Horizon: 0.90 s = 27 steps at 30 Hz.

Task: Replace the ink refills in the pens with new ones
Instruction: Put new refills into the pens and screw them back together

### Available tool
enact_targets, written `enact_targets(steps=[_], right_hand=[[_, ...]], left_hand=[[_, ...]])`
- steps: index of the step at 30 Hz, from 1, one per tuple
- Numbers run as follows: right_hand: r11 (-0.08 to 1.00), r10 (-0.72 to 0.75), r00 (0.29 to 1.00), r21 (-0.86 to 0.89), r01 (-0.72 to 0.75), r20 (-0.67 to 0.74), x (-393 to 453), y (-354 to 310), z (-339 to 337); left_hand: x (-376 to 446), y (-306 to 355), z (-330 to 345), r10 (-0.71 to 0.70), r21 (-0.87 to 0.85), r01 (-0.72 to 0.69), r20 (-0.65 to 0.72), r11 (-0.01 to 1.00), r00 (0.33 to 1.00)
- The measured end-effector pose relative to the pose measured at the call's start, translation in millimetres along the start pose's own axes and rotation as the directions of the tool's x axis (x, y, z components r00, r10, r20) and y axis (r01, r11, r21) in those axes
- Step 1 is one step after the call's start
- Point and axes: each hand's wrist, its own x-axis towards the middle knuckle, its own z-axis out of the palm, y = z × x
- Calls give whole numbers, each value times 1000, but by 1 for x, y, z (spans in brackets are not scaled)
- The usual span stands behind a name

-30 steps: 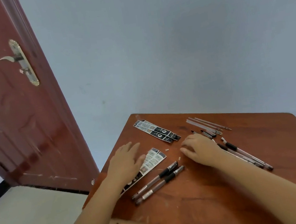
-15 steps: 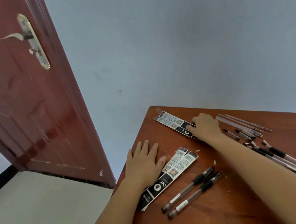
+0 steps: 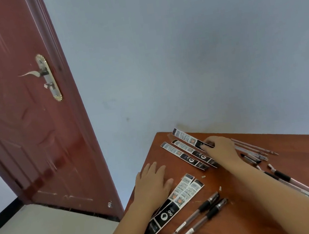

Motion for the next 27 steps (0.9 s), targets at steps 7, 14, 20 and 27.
enact_targets(steps=[7, 14, 20, 27], right_hand=[[914, -106, 994, 394, 91, 18, -71, 9, -67], [891, -105, 988, 452, 43, 113, -110, 49, -97], [823, -53, 997, 563, 74, -53, -104, 82, -126], [899, -157, 987, 418, 128, 37, -96, 113, -127]], left_hand=[[-11, 87, -25, -143, -782, -144, -286, 607, 948], [-19, 163, -18, -184, -954, -208, -249, 216, 951], [-16, 184, -7, 92, -815, -308, -303, 491, 948], [-12, 193, 32, 368, -390, -488, -344, 781, 864]])
